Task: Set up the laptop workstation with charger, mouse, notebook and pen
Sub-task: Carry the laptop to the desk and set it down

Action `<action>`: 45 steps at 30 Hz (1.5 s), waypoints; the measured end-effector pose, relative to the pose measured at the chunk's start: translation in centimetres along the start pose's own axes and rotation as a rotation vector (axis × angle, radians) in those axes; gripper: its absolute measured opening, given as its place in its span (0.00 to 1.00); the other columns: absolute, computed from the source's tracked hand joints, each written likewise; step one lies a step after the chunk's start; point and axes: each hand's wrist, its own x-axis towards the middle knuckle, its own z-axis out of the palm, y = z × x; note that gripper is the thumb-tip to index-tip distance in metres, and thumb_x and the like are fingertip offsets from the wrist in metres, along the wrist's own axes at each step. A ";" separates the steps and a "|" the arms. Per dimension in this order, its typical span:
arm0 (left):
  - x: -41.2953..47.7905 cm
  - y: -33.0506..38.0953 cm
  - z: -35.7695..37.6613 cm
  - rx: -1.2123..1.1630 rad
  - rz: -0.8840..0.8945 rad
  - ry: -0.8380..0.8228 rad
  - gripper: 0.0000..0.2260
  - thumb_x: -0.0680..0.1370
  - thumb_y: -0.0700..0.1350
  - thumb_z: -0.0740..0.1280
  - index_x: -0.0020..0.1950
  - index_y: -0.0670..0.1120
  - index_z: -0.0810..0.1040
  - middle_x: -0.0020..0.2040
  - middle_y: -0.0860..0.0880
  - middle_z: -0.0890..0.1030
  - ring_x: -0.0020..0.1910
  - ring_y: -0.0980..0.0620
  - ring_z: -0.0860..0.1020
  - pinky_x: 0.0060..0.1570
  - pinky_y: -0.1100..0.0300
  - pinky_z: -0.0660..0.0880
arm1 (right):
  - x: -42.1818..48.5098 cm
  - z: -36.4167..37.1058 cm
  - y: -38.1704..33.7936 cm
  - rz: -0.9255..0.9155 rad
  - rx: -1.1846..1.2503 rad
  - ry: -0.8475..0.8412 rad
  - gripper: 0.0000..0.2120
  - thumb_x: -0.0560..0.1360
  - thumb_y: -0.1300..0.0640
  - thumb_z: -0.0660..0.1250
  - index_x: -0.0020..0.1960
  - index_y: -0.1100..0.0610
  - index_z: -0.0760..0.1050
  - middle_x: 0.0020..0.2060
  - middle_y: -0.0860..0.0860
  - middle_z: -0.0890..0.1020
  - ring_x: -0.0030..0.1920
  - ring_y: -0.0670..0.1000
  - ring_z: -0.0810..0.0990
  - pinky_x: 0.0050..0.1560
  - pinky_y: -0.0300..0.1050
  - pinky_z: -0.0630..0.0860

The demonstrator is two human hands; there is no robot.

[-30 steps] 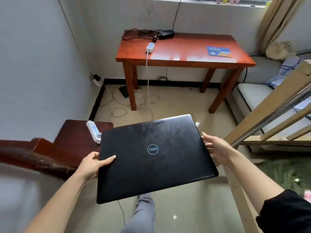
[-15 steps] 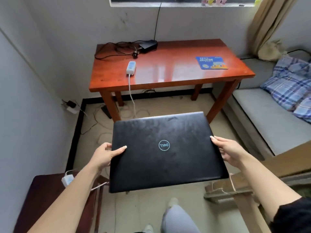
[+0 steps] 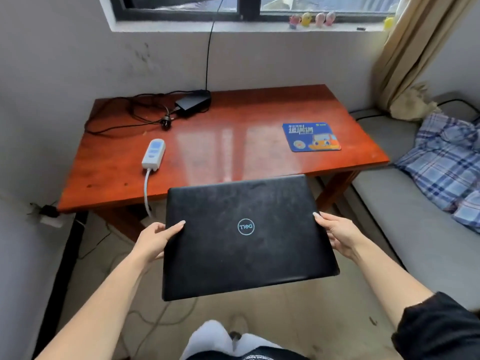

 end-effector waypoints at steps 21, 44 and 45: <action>28.6 19.9 9.5 0.014 -0.021 -0.012 0.18 0.71 0.50 0.75 0.52 0.40 0.75 0.44 0.44 0.82 0.37 0.49 0.79 0.38 0.57 0.76 | 30.3 1.7 -19.8 0.083 0.047 -0.034 0.16 0.70 0.63 0.74 0.57 0.54 0.79 0.42 0.48 0.87 0.41 0.47 0.85 0.40 0.44 0.77; 40.2 25.0 8.7 0.033 -0.204 0.118 0.16 0.71 0.50 0.75 0.47 0.39 0.75 0.37 0.43 0.78 0.36 0.47 0.71 0.33 0.58 0.67 | 46.0 8.3 -27.9 0.198 -0.133 -0.081 0.23 0.68 0.59 0.77 0.62 0.53 0.78 0.46 0.52 0.86 0.39 0.49 0.85 0.28 0.35 0.75; 40.4 25.1 8.7 0.034 -0.208 0.122 0.16 0.71 0.50 0.75 0.47 0.39 0.75 0.37 0.43 0.77 0.36 0.48 0.70 0.33 0.58 0.67 | 46.3 8.3 -27.9 0.199 -0.143 -0.082 0.23 0.68 0.59 0.77 0.62 0.54 0.78 0.47 0.52 0.86 0.42 0.50 0.85 0.31 0.37 0.76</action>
